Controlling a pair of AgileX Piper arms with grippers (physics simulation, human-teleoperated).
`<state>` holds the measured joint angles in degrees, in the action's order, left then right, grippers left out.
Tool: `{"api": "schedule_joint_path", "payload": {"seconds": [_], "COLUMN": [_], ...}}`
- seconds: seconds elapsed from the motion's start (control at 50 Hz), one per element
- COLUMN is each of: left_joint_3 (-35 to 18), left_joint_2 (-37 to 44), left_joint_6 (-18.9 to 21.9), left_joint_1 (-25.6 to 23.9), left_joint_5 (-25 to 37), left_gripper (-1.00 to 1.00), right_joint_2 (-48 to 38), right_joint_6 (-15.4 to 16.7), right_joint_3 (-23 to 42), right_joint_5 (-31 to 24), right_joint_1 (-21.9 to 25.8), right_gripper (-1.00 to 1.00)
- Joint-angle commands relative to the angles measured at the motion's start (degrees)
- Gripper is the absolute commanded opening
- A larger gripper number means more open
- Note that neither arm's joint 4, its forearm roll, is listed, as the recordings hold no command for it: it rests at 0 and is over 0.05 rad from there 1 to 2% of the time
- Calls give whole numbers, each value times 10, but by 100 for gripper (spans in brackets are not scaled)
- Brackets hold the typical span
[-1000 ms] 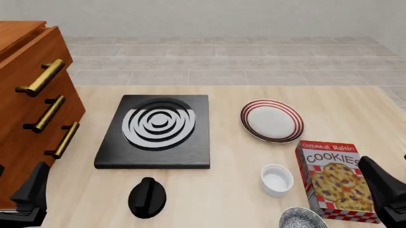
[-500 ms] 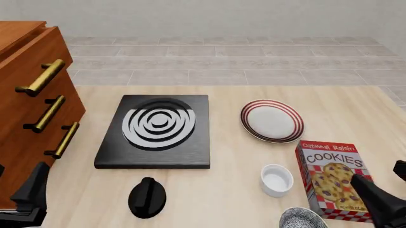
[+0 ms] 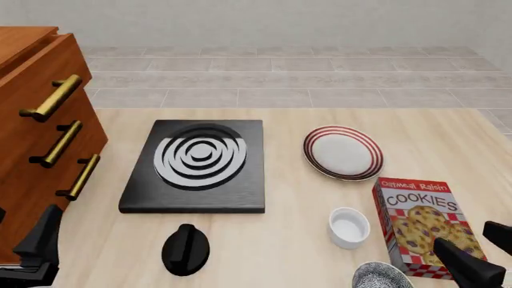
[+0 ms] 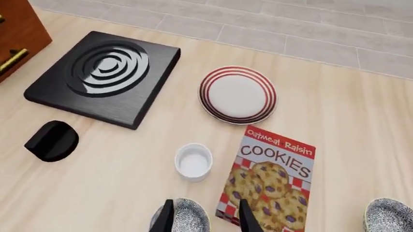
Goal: Pick the akita bowl next to the ramekin and place it on the plate.
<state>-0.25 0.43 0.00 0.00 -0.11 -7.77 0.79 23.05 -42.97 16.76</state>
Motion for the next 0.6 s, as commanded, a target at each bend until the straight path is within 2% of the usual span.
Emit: {"api": "schedule_joint_path", "payload": {"seconds": [0.02,0.14,0.44,0.6], "left_joint_3": [0,0,0,0], "left_joint_2": [0,0,0,0], "left_joint_6": [0,0,0,0], "left_joint_1": [0,0,0,0], "left_joint_5": [0,0,0,0], "left_gripper": [100,100,100,100], "right_joint_2": [-14,-13,-15,-10], "right_joint_6": [-37,-39,-86,-90], "right_joint_3": [-1,-2,-20,-43], "right_joint_5": [-28,-34,-61,-61], "right_joint_1": [7,2,-2,-15], "right_gripper": [100,100,100,100]}}
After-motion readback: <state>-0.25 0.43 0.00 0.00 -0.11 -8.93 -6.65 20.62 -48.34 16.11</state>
